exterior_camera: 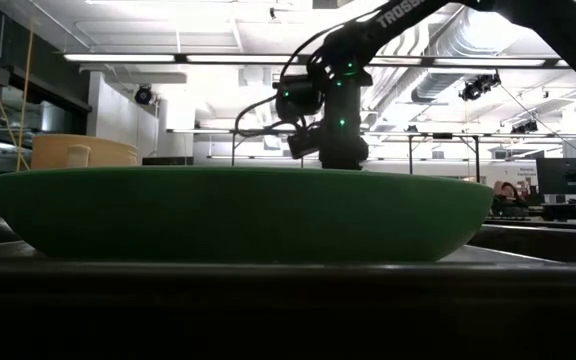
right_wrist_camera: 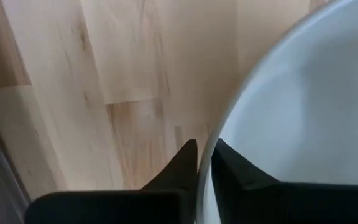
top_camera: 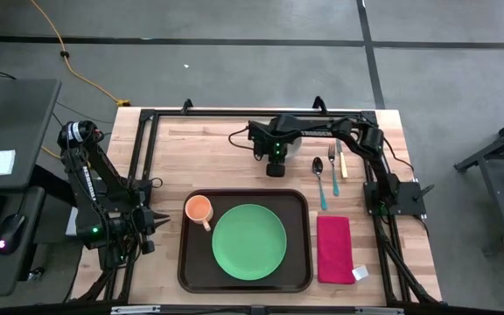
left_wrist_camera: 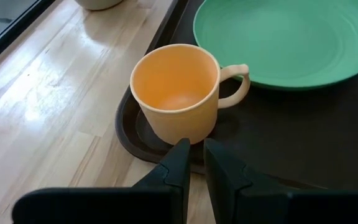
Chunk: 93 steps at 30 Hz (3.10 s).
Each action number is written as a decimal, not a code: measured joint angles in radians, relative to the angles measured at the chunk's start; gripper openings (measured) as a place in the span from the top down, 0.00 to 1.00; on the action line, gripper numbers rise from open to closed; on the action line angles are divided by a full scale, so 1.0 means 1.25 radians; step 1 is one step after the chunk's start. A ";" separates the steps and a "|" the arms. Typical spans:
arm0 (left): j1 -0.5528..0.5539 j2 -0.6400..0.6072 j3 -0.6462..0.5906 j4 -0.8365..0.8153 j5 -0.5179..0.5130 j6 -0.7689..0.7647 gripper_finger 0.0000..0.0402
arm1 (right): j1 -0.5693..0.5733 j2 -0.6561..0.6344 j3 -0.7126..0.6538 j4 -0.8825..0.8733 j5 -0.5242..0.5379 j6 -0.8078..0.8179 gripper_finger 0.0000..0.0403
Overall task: Set up tray
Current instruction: Put the gray bowl on the green plate
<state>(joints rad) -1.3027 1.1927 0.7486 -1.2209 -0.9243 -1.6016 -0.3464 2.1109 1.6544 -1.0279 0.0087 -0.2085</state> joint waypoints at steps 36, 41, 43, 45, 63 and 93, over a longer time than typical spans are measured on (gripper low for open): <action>0.000 0.000 0.000 -0.006 0.000 0.000 0.80 | 0.025 -0.137 0.022 -0.050 0.077 0.061 1.00; 0.000 -0.001 0.000 -0.006 0.000 0.003 0.80 | 0.043 -0.195 0.022 -0.082 0.101 0.100 1.00; 0.000 0.000 0.000 -0.006 0.000 0.004 0.80 | 0.056 -0.211 0.022 -0.095 0.112 0.117 1.00; 0.000 0.000 0.000 -0.006 0.000 0.004 0.80 | 0.070 -0.229 0.022 -0.099 0.112 0.134 1.00; 0.000 0.000 0.000 -0.005 0.000 0.006 0.80 | 0.216 -0.266 0.023 -0.155 0.157 0.280 1.00; 0.000 -0.003 0.000 0.001 -0.027 0.067 0.80 | 0.306 -0.266 0.023 -0.071 0.142 0.341 1.00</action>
<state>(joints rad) -1.3027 1.1890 0.7486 -1.2199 -0.9582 -1.5181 0.0355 1.7782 1.6833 -1.1169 0.1863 0.2174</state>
